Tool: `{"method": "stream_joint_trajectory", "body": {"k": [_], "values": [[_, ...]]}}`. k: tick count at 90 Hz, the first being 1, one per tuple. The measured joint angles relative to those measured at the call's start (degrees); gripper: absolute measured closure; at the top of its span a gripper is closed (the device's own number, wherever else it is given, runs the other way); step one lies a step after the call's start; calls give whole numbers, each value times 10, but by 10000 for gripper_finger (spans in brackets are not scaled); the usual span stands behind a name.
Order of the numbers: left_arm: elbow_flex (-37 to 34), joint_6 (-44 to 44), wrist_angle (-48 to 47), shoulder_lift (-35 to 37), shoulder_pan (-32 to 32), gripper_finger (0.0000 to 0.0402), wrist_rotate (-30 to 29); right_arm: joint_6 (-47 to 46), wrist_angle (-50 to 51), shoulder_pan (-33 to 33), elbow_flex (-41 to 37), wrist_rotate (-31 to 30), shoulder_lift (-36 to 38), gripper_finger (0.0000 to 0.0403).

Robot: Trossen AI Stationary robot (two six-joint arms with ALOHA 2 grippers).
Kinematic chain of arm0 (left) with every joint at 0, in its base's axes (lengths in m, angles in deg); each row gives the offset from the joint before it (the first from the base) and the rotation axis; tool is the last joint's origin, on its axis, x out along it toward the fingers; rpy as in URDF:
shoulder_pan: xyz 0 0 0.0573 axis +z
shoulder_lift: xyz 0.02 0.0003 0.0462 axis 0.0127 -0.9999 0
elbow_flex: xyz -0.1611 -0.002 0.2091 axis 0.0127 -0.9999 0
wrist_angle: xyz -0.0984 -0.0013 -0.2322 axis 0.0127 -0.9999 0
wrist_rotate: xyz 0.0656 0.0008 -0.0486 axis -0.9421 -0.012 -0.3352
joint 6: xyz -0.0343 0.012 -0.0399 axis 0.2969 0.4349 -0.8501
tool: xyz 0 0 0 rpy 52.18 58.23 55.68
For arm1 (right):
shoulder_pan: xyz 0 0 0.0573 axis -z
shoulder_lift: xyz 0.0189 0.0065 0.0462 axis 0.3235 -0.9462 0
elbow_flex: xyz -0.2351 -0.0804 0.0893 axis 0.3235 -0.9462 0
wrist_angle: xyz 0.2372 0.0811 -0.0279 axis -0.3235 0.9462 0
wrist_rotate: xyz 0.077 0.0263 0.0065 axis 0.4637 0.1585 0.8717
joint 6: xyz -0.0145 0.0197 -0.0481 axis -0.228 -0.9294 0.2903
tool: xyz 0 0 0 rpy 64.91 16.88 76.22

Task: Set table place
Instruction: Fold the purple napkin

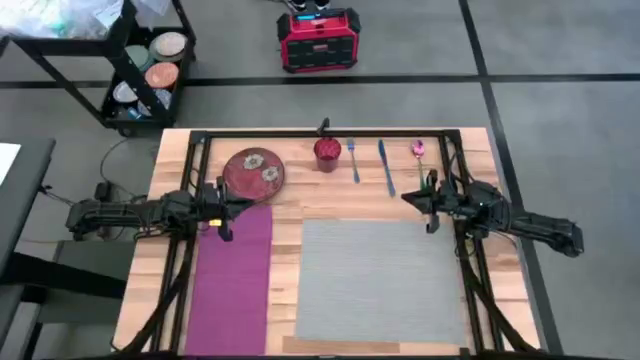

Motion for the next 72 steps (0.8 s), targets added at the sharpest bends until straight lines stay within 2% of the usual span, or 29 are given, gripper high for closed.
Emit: {"method": "stream_joint_trajectory", "body": {"k": [32, 52, 61, 67, 72], "values": [[0, -68, 0, 0, 0, 393, -6, 0, -1, 0, 0, 0, 0, 403], [11, -41, 30, 0, 0, 393, -14, 0, -4, 0, 0, -17, 0, 403], [38, -24, 81, 0, 0, 393, -58, 0, -14, 0, 3, -18, 0, 403], [71, -80, 83, -1, 1, 393, -119, -2, -31, 0, 8, -23, -1, 403], [107, -139, 34, -13, 3, 393, -162, -23, -64, 0, 12, -43, 0, 403]]}}
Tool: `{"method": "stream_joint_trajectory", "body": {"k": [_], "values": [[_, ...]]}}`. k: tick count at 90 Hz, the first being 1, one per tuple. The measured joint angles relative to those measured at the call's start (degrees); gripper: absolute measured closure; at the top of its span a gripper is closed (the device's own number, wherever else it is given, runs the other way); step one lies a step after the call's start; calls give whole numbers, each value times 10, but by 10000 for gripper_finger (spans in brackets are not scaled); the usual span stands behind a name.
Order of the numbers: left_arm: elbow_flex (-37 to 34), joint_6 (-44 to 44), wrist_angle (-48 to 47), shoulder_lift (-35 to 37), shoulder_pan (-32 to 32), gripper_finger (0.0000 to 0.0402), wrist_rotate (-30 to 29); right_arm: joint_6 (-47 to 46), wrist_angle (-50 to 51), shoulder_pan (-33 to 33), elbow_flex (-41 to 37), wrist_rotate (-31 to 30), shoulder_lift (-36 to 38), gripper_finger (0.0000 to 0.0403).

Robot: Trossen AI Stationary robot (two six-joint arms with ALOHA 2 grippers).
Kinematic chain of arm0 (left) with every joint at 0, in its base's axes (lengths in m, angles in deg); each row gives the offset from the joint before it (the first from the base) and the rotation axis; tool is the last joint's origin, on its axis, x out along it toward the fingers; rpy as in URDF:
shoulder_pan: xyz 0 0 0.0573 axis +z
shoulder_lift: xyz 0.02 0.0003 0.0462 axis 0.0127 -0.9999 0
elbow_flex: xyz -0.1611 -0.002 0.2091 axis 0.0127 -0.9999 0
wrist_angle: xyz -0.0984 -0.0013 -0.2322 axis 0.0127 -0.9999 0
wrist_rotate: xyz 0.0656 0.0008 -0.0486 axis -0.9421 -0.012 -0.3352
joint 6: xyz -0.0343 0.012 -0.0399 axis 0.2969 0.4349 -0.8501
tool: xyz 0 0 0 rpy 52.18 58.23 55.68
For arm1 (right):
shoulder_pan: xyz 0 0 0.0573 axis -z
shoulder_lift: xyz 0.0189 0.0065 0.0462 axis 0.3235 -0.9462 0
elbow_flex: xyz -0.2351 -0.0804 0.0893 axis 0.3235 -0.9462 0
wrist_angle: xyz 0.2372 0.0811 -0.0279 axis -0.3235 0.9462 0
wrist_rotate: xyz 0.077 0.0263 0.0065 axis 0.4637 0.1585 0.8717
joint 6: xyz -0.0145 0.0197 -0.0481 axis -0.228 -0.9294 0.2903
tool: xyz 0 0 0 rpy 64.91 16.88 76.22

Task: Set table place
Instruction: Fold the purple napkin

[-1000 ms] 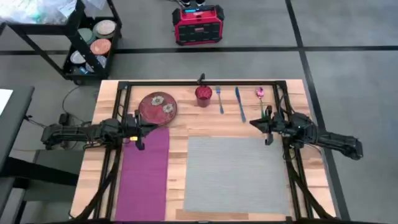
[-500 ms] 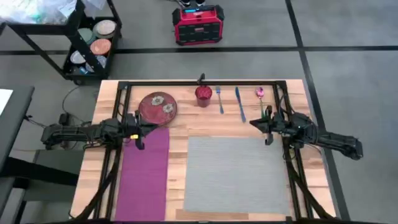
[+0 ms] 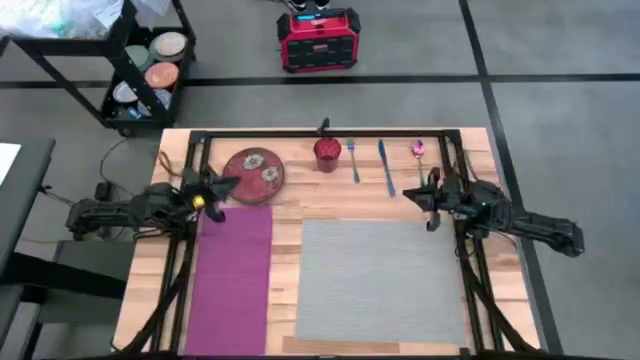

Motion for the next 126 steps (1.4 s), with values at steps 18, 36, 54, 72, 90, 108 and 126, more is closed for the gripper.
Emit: {"method": "stream_joint_trajectory", "body": {"k": [18, 36, 54, 72, 90, 108, 126], "values": [[201, -77, -223, -140, 3, 393, 0, -117, -7, 0, 32, -61, -1, 403], [418, -107, -463, -344, 22, 393, 1, -158, 23, 0, 100, -37, -40, 403], [479, -158, -738, -483, 23, 393, 129, -162, 107, -1, 157, 66, -133, 399], [459, -135, -736, -534, -40, 393, 261, -191, 60, -1, 189, 178, -211, 362], [446, -169, -684, -561, -126, 373, 323, -208, 97, -1, 190, 275, -260, 329], [446, -301, -638, -578, -196, 346, 303, -194, 126, -1, 190, 287, -278, 323], [446, -344, -673, -630, -233, 342, 171, -157, 130, 4, 191, 286, -281, 323]]}}
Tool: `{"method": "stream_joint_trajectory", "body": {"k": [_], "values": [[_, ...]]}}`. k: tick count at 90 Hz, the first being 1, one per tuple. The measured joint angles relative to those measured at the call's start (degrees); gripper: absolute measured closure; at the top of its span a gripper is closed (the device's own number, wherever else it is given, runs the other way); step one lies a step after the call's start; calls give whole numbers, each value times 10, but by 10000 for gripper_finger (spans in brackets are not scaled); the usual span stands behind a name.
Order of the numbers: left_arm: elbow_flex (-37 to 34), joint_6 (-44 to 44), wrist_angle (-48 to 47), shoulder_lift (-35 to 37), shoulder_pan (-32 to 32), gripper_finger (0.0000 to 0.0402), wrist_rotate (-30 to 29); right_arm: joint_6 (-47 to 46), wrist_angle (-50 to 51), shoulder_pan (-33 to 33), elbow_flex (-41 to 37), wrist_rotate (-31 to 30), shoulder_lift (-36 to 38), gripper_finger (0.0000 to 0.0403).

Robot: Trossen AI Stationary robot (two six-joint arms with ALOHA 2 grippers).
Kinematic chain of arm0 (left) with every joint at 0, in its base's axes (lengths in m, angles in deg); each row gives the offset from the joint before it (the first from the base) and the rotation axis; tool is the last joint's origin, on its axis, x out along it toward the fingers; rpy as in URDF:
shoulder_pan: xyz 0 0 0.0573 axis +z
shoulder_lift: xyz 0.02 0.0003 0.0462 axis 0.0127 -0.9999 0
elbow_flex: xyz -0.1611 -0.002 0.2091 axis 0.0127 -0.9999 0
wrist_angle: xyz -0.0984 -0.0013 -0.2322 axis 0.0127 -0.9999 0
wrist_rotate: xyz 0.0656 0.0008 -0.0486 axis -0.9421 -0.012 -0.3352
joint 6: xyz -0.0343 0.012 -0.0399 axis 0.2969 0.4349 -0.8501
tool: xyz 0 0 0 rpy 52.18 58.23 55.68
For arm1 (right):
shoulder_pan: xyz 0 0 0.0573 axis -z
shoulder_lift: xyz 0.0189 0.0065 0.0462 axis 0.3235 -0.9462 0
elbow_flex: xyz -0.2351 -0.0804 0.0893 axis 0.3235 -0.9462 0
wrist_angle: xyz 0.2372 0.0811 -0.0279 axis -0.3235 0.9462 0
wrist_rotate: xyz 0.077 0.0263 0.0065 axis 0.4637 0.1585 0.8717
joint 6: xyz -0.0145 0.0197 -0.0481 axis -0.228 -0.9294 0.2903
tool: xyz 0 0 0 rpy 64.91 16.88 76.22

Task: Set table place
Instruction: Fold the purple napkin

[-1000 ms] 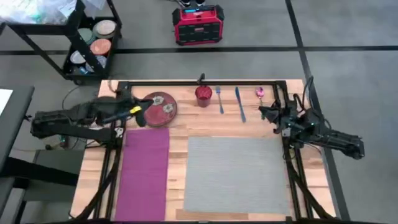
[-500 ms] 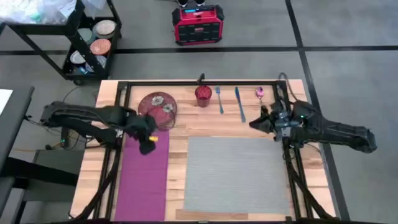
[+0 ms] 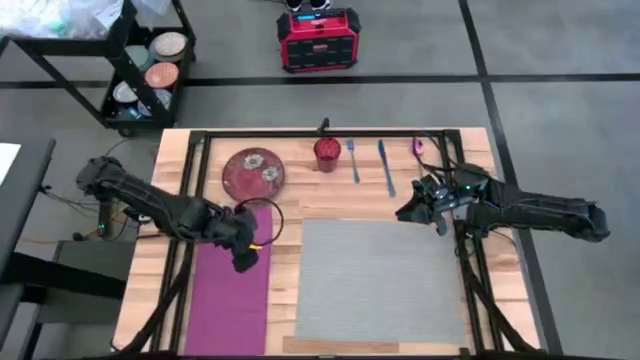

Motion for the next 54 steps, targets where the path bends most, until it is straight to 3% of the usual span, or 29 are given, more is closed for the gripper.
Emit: {"method": "stream_joint_trajectory", "body": {"k": [27, 54], "values": [[0, 100, 24, -123, 5, 341, 7, 0, 3, 4, 0, -2, 0, 323], [-10, 176, 74, -132, 43, 341, -11, 0, 3, 3, 0, -2, 0, 323]]}}
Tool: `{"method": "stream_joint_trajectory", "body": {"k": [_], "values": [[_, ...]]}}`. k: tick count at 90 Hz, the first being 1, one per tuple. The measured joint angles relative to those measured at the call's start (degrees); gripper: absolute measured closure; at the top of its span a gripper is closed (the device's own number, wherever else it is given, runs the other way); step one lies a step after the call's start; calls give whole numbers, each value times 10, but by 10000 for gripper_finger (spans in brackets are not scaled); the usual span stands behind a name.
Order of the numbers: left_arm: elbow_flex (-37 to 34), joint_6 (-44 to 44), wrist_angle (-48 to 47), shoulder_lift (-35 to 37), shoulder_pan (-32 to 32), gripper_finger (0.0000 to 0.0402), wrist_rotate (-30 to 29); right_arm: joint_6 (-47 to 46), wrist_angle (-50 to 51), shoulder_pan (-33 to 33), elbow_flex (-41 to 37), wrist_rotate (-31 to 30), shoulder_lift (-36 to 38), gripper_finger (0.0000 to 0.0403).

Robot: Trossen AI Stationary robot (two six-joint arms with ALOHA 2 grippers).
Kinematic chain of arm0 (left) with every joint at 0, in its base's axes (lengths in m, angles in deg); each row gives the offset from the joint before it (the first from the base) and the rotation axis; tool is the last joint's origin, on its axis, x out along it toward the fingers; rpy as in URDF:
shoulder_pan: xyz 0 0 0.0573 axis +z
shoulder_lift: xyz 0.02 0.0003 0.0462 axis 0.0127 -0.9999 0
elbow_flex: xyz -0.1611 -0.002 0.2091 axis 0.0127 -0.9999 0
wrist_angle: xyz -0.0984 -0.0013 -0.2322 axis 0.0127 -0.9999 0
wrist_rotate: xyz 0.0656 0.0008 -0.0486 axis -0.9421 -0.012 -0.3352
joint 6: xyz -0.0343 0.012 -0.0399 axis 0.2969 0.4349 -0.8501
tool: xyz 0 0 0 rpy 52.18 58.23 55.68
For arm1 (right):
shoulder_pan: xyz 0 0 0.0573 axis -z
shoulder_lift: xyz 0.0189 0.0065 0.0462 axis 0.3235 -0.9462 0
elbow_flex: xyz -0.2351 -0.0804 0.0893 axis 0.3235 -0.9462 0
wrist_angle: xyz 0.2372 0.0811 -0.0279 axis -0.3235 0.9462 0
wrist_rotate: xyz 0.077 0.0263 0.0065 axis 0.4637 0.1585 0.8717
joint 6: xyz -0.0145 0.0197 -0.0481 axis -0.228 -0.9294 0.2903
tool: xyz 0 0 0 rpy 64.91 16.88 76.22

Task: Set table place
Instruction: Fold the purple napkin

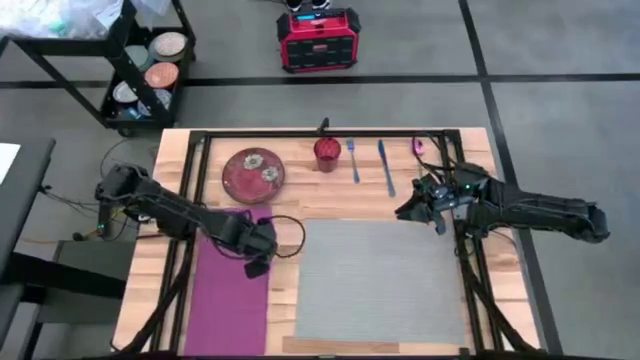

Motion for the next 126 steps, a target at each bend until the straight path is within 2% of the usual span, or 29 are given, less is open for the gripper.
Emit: {"method": "stream_joint_trajectory", "body": {"k": [8, 19, 32, 44, 55, 65, 69, 76, 81, 87, 91, 94, 99, 109, 113, 117, 126], "values": [[-29, 14, 39, 23, 17, 341, 16, 0, -1, 0, 0, 0, 0, 323], [-78, 40, 122, 108, 37, 341, 91, 0, 0, 0, 0, 7, 0, 323], [-120, 101, 80, 254, 43, 341, 156, -3, 2, -1, 0, 12, 0, 323], [-146, 52, 46, 338, 47, 345, 176, -4, 6, -1, 0, 14, 0, 323], [-170, 35, 29, 352, 43, 349, 183, -4, 6, 0, 0, 14, 0, 323], [-175, 49, 35, 328, 43, 349, 184, -4, 9, 0, 0, 15, 0, 323], [-176, 43, 54, 313, 43, 349, 194, -4, 8, 0, 0, 15, 0, 323], [-175, 12, 129, 284, 34, 350, 248, -4, 9, 0, 0, 15, 0, 323], [-175, -34, 193, 260, 8, 350, 276, -4, 11, 0, 0, 15, 0, 323], [-174, -97, 270, 233, -36, 350, 282, -4, 12, 0, 0, 15, 0, 323], [-167, -148, 315, 215, -69, 350, 272, -4, 12, 0, 0, 15, 0, 323], [-161, -198, 345, 205, -96, 350, 242, -5, 12, -1, 0, 14, 0, 323], [-156, -316, 373, 199, -148, 350, 139, -6, 14, -1, 0, 15, 0, 323], [-148, -595, 376, 202, -268, 350, -144, -6, 15, -1, 0, 14, 0, 323], [-147, -705, 360, 197, -312, 352, -208, -4, 15, -1, 0, 15, 0, 323], [-147, -797, 345, 186, -345, 355, -214, -1, 19, -1, 0, 14, 0, 323], [-144, -927, 335, 144, -389, 368, -131, 1, 30, -1, 0, 15, 0, 323]]}}
